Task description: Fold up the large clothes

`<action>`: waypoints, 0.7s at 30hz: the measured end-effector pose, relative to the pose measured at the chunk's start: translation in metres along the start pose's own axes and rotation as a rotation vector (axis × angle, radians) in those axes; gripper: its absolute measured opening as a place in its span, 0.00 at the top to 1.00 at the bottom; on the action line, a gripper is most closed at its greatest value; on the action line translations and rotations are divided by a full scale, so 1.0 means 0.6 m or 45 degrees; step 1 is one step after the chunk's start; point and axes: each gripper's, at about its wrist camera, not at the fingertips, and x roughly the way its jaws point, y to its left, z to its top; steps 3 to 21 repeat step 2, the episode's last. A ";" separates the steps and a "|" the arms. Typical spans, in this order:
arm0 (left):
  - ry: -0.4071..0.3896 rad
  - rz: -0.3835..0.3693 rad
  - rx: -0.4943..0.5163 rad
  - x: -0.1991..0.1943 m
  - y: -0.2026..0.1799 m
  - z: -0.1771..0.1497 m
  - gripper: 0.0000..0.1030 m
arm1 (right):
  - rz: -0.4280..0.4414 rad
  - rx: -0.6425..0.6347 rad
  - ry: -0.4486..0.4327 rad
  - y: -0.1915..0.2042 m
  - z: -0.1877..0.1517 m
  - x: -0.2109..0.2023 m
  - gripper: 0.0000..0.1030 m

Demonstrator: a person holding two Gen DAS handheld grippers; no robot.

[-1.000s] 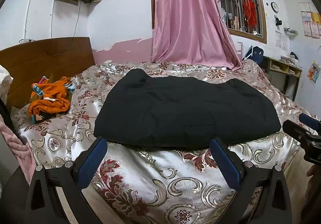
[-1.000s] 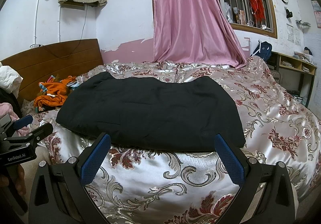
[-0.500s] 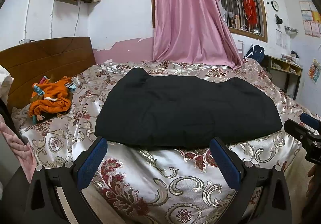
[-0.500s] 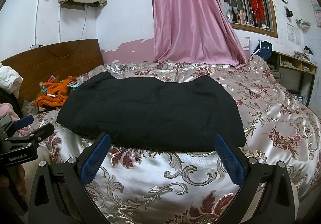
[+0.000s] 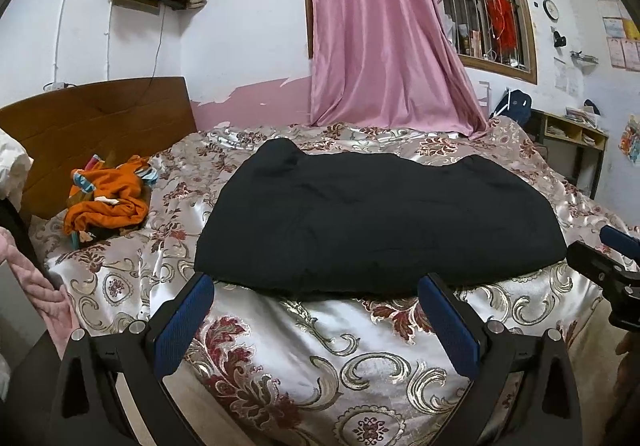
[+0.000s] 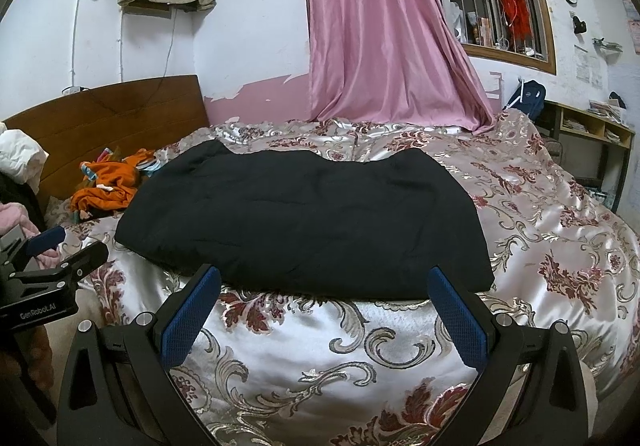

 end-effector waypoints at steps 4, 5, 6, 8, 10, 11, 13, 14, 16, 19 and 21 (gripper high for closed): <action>0.006 0.000 0.004 0.001 -0.002 0.001 0.00 | 0.000 0.000 0.002 0.003 0.000 0.001 0.01; 0.006 0.000 0.004 0.001 -0.002 0.001 0.00 | 0.000 0.000 0.002 0.003 0.000 0.001 0.01; 0.006 0.000 0.004 0.001 -0.002 0.001 0.00 | 0.000 0.000 0.002 0.003 0.000 0.001 0.01; 0.006 0.000 0.004 0.001 -0.002 0.001 0.00 | 0.000 0.000 0.002 0.003 0.000 0.001 0.01; 0.006 0.000 0.004 0.001 -0.002 0.001 0.00 | 0.000 0.000 0.002 0.003 0.000 0.001 0.01; 0.006 0.000 0.004 0.001 -0.002 0.001 0.00 | 0.000 0.000 0.002 0.003 0.000 0.001 0.01; 0.006 0.000 0.004 0.001 -0.002 0.001 0.00 | 0.000 0.000 0.002 0.003 0.000 0.001 0.01; 0.006 0.000 0.004 0.001 -0.002 0.001 0.00 | 0.000 0.000 0.002 0.003 0.000 0.001 0.01; 0.006 0.000 0.004 0.001 -0.002 0.001 0.00 | 0.000 0.000 0.002 0.003 0.000 0.001 0.01; 0.006 0.000 0.004 0.001 -0.002 0.001 0.00 | 0.000 0.000 0.002 0.003 0.000 0.001 0.01; 0.006 0.000 0.004 0.001 -0.002 0.001 0.00 | 0.000 0.000 0.002 0.003 0.000 0.001 0.01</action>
